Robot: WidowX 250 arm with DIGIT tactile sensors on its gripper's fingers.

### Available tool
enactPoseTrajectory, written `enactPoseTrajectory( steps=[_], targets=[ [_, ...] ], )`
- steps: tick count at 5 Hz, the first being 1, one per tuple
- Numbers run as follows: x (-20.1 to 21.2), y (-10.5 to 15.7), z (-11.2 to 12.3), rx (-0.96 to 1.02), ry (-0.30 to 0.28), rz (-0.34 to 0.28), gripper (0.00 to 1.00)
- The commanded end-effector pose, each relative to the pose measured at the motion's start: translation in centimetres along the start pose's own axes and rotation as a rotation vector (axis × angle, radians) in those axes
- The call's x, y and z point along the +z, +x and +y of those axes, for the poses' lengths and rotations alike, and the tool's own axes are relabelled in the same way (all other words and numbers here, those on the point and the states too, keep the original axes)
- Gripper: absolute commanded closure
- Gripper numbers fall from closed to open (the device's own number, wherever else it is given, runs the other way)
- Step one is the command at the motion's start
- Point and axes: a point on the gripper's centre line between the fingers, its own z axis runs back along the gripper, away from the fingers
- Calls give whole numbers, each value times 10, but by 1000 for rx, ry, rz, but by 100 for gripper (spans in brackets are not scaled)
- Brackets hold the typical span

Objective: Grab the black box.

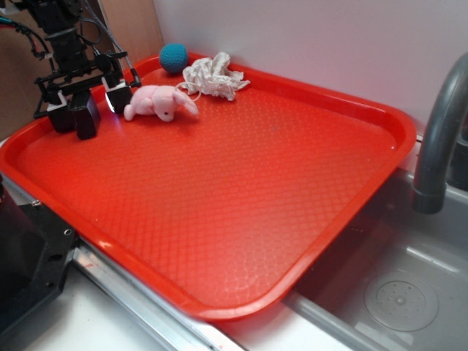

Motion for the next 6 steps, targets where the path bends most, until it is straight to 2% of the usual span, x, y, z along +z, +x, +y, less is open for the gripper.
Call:
enactPoseTrajectory(
  steps=[1, 5, 6],
  targets=[
    [-11, -9, 6, -3, 10, -32, 100],
    [5, -11, 8, -62, 6, -59, 100],
    [46, -36, 2, -196, -48, -51, 100]
  ],
)
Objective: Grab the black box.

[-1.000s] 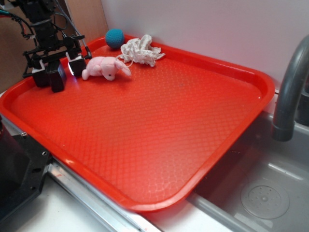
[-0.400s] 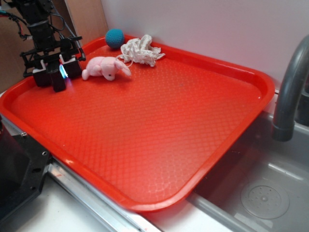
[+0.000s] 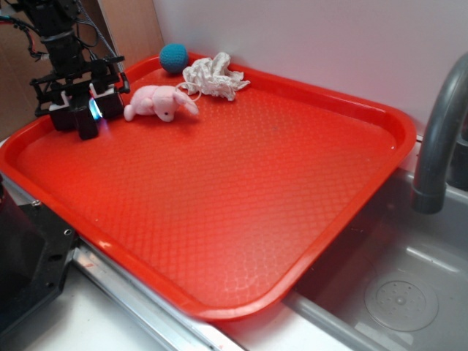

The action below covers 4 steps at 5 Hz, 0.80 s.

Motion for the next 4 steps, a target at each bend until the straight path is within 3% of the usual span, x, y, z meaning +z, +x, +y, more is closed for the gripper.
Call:
enactPoseTrajectory(
  steps=[1, 3, 4],
  targets=[
    [89, -70, -18, -415, -235, -20, 100],
    [175, -159, -61, -922, -223, 4, 100],
    [222, -185, -59, -1024, -181, 28, 100]
  ],
)
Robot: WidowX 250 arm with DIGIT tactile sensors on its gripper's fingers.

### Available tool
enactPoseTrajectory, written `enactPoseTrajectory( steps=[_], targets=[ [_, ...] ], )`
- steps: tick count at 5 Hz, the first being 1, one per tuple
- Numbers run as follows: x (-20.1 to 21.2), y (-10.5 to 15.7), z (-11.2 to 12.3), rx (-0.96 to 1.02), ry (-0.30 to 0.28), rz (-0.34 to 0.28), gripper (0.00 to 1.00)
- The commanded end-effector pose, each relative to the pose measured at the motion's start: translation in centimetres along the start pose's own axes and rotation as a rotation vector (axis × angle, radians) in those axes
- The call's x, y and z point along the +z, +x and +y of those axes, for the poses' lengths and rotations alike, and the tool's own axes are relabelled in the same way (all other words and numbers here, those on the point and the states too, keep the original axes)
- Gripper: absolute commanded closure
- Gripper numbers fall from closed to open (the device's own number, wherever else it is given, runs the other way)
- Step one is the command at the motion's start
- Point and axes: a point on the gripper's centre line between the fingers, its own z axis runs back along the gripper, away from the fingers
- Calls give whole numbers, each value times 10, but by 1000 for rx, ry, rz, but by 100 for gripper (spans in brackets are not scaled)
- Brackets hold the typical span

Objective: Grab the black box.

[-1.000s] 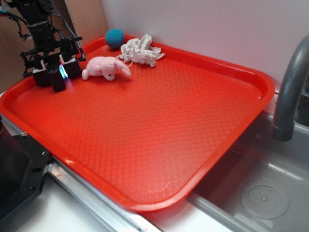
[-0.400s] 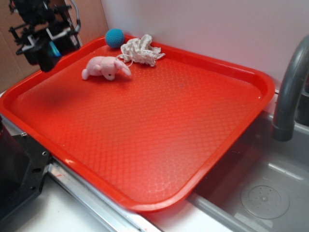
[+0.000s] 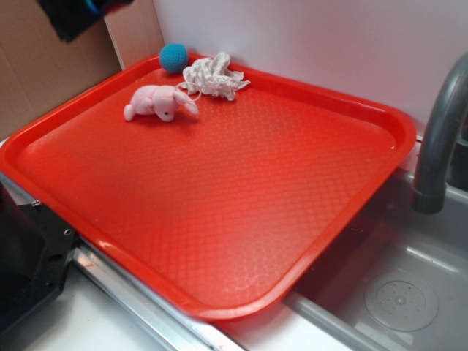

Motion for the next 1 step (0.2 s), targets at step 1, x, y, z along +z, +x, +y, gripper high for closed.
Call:
enactPoseTrajectory(
  steps=[1],
  targets=[
    [67, -30, -18, -117, 47, 4, 100]
  ],
)
